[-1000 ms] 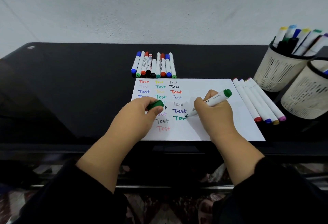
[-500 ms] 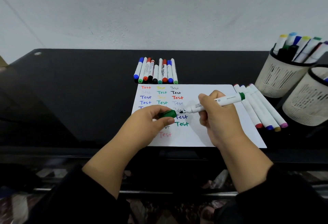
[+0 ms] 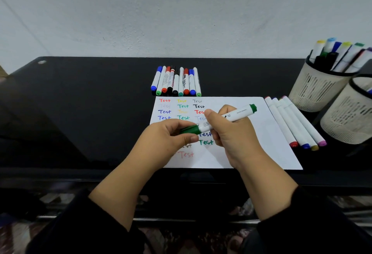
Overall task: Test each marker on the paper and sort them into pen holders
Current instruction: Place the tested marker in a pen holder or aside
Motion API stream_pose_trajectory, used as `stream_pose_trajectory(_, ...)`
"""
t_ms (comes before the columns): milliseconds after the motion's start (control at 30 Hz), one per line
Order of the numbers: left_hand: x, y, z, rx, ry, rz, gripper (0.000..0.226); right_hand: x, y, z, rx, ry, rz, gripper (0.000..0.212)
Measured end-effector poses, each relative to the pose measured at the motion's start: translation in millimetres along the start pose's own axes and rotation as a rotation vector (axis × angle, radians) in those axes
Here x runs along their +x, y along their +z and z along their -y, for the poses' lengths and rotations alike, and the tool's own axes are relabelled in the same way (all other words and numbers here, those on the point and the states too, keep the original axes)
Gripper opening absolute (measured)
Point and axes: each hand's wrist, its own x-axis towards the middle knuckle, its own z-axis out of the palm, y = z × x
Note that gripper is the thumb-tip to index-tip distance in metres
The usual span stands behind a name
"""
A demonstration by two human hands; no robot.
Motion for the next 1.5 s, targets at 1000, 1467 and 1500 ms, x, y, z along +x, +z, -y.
stream_pose_trajectory(1000, -5, -6, -5, 0.185, 0.02, -0.096, 0.026, 4, 9, 11, 0.084, 0.159, 0.062, 0.026)
stream_pose_trajectory(1467, 3, -7, -4, 0.414, 0.054, -0.195, 0.025, 15, -29, 1, -1.055, -0.661, 0.096, 0.022)
stream_pose_trajectory(1500, 5, -6, -5, 0.42, 0.066, -0.193, 0.026, 15, -29, 1, -1.112, -0.763, 0.096, 0.024)
